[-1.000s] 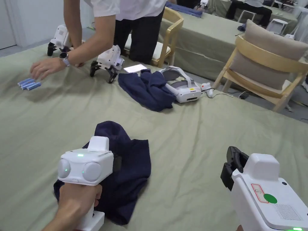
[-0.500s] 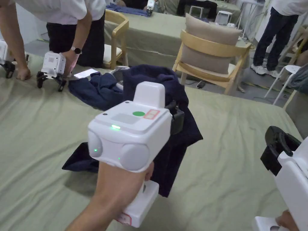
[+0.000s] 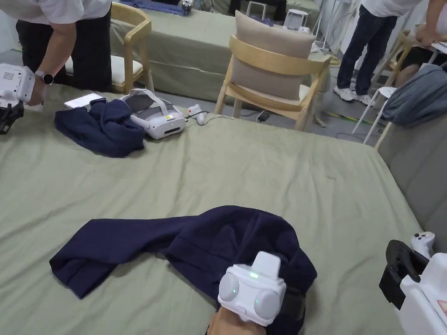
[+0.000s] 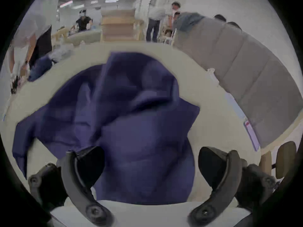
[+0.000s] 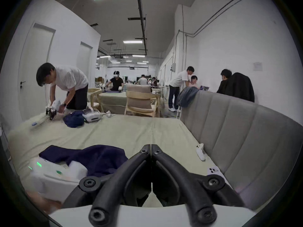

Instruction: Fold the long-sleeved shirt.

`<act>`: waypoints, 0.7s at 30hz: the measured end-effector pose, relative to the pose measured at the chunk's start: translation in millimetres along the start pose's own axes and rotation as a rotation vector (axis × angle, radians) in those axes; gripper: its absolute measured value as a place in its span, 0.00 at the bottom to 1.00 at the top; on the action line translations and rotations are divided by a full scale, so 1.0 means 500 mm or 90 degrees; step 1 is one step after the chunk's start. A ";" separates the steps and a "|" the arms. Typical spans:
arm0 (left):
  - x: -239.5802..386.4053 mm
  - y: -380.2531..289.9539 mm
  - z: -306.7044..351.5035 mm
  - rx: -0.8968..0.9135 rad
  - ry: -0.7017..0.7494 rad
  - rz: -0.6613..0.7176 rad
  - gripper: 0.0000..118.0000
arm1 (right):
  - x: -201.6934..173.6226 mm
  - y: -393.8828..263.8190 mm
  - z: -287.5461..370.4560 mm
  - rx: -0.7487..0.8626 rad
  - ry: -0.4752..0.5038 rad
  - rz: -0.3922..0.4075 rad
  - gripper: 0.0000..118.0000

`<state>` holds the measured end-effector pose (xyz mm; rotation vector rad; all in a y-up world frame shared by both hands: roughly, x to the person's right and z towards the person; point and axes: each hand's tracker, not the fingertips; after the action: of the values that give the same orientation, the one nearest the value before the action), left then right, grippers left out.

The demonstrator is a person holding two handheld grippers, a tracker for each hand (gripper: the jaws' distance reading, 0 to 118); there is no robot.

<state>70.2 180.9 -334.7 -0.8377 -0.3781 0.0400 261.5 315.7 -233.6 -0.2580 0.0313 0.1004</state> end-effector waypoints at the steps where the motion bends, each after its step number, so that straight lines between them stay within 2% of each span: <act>1: -0.005 0.017 0.039 0.035 0.001 -0.003 0.90 | -0.003 -0.001 0.001 0.000 0.000 -0.003 0.00; 3: -0.027 0.047 0.149 0.142 0.015 -0.024 0.91 | -0.009 0.000 0.003 0.008 0.008 -0.017 0.00; 6: -0.077 0.067 0.282 0.236 0.114 -0.013 0.93 | -0.032 -0.005 0.010 0.024 0.017 -0.018 0.00; 7: -0.097 0.058 0.316 0.254 0.144 -0.011 0.84 | -0.040 -0.008 0.010 0.025 0.022 -0.018 0.00; 9: -0.141 0.030 0.373 0.313 0.145 -0.014 0.08 | -0.061 -0.023 0.021 0.036 0.027 -0.022 0.00; 11: -0.170 0.008 0.391 0.335 0.188 -0.001 0.02 | -0.082 -0.038 0.026 0.041 0.030 -0.026 0.00; 12: -0.191 -0.010 0.400 0.305 0.224 -0.011 0.02 | -0.093 -0.047 0.029 0.041 0.030 -0.026 0.00; 16: -0.267 -0.048 0.378 0.237 0.208 0.056 0.03 | -0.124 -0.083 0.026 0.011 0.039 -0.026 0.00; 18: -0.301 -0.052 0.353 0.224 0.198 0.082 0.19 | -0.132 -0.097 0.022 -0.002 0.042 -0.021 0.00; 19: -0.315 -0.048 0.335 0.198 0.203 0.081 0.19 | -0.131 -0.100 0.018 -0.009 0.046 -0.026 0.00; 20: -0.333 -0.041 0.300 0.173 0.215 0.059 0.25 | -0.131 -0.104 0.014 -0.016 0.047 -0.031 0.00; 21: -0.348 -0.033 0.272 0.152 0.222 0.046 0.39 | -0.131 -0.107 0.010 -0.022 0.046 -0.035 0.00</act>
<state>-140.3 235.7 -294.5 -0.6060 -0.0130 0.0050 201.9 259.2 -212.5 -0.2961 0.0944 0.0366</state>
